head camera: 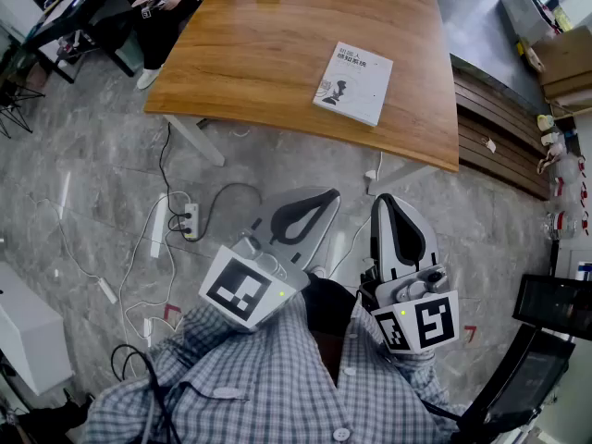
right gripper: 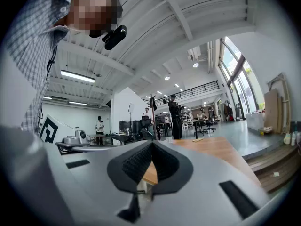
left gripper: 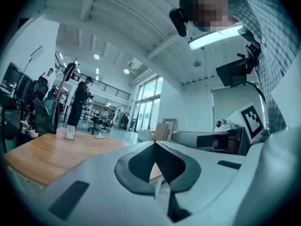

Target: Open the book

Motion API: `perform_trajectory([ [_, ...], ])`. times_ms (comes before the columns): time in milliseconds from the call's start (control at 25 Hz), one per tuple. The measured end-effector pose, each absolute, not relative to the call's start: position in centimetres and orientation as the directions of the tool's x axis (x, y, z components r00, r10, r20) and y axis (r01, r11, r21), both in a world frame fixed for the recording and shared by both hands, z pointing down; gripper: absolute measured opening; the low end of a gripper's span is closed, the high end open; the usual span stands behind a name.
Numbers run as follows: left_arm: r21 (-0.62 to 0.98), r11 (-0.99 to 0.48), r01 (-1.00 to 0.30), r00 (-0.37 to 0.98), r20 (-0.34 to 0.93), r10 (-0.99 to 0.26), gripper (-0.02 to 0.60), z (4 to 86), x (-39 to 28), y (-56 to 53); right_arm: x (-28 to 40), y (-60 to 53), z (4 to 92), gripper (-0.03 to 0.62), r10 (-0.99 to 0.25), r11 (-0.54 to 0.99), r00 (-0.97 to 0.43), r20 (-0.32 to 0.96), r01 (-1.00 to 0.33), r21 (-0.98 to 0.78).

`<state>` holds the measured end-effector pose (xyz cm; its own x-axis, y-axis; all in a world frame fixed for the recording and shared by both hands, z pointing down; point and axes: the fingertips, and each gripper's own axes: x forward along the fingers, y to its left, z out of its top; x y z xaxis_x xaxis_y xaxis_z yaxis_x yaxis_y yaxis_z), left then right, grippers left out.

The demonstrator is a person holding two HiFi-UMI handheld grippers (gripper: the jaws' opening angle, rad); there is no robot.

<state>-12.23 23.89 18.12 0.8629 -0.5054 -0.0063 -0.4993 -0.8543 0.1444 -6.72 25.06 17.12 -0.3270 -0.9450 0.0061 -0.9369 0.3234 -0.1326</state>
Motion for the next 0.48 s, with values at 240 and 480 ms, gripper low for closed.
perform_trajectory([
  [240, 0.146, -0.855, -0.497, 0.865, -0.001, -0.503, 0.005, 18.2, -12.04, 23.87, -6.7, 25.08, 17.04, 0.02, -0.945, 0.323, -0.326, 0.007, -0.937, -0.134],
  [480, 0.148, -0.855, -0.496, 0.865, 0.001, -0.502, 0.005, 18.52, -12.1, 23.88, -6.56, 25.2, 17.47, 0.02, -0.948, 0.314, -0.318, 0.01, -0.939, -0.141],
])
